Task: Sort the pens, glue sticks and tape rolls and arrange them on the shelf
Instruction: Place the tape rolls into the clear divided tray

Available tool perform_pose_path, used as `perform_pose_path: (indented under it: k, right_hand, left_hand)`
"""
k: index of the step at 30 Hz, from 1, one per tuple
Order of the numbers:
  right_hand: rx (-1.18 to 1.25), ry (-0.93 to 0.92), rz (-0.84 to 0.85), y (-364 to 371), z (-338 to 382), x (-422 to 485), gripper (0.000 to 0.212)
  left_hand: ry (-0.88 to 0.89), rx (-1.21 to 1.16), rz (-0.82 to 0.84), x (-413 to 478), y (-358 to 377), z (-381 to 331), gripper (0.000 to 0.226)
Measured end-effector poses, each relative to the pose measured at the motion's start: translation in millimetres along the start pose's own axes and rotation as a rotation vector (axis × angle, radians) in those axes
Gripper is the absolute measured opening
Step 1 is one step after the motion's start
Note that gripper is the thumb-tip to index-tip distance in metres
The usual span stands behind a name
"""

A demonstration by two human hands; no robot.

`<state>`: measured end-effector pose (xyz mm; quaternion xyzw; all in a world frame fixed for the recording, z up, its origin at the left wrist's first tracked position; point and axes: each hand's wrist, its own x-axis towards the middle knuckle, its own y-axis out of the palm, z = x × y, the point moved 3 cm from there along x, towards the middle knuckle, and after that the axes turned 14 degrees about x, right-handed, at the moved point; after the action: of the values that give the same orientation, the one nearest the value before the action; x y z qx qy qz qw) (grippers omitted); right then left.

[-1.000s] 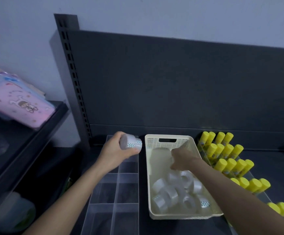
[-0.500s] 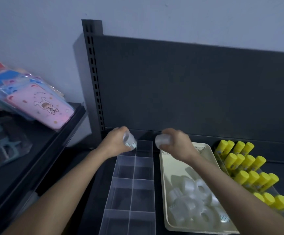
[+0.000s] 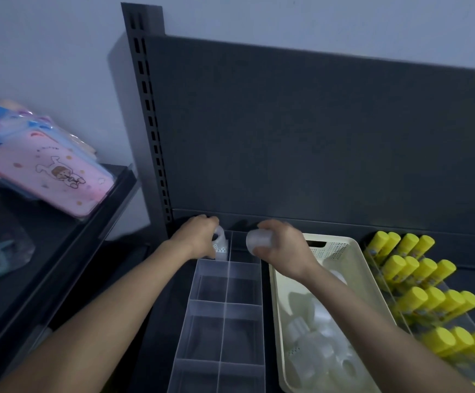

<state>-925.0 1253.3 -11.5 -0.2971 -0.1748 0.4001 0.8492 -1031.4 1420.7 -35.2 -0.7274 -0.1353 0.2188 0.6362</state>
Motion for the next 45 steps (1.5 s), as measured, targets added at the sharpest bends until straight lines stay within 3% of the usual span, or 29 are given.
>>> perform_pose_path:
  k: [10, 14, 18, 30, 38, 45]
  right_hand:
    - [-0.004, -0.008, 0.004, 2, 1, 2, 0.052]
    - [0.022, 0.009, -0.003, 1, 0, 1, 0.045]
    - [0.043, 0.033, -0.002, 3, 0, 1, 0.044]
    - [0.039, 0.034, -0.02, 12, 1, 3, 0.053]
    - [0.088, 0.065, -0.038, 12, -1, 2, 0.05]
    - [0.215, 0.091, -0.066, 6, -4, 3, 0.033]
  left_hand:
    - [-0.04, -0.173, -0.089, -1, 6, 8, 0.047]
    - [-0.098, -0.363, -0.193, -6, 5, 14, 0.045]
    - [-0.151, -0.508, -0.145, -8, 6, 18, 0.043]
    - [-0.068, 0.046, -0.069, -8, -2, 8, 0.042]
    - [-0.067, 0.085, 0.016, -2, -1, 2, 0.033]
    - [-0.143, -0.149, -0.125, -10, 17, 14, 0.067]
